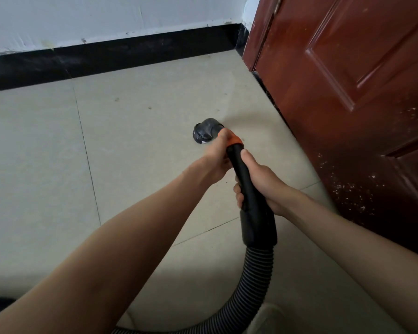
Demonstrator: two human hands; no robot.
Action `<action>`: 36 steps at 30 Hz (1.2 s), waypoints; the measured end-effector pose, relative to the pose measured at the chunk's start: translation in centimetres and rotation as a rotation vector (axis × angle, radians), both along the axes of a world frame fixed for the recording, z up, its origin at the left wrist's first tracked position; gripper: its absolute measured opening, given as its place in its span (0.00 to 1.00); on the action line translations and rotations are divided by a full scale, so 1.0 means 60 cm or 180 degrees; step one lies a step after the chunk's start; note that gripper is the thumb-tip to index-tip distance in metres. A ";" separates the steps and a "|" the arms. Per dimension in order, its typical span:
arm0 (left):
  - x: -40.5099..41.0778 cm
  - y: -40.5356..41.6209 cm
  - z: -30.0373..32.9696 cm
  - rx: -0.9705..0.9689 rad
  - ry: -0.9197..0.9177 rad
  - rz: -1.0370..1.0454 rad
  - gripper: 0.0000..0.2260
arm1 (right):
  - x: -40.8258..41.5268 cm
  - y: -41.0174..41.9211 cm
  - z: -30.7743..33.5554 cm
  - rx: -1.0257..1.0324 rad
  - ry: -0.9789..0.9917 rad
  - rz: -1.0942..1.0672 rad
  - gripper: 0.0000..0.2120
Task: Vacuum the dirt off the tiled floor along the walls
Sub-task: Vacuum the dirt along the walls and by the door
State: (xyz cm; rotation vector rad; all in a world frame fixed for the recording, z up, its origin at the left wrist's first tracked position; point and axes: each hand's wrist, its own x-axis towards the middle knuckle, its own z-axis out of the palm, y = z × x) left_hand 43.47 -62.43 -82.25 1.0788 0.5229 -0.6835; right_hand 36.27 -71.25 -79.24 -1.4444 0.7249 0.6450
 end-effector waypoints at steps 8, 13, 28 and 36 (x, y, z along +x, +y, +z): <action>-0.037 0.024 0.009 0.0058 0.0404 -0.0608 0.10 | -0.061 0.004 0.010 -0.0202 0.0127 0.0199 0.27; -0.029 0.032 0.045 0.0939 0.0124 -0.0955 0.09 | -0.061 0.038 0.034 -0.0770 -0.0059 0.0419 0.29; -0.097 0.122 -0.015 0.0160 0.0355 -0.0937 0.24 | -0.125 0.082 0.003 -0.0605 -0.0084 0.0921 0.19; -0.122 0.083 -0.010 0.0157 0.0418 -0.1430 0.17 | -0.177 0.061 -0.003 -0.0713 -0.0178 0.0619 0.20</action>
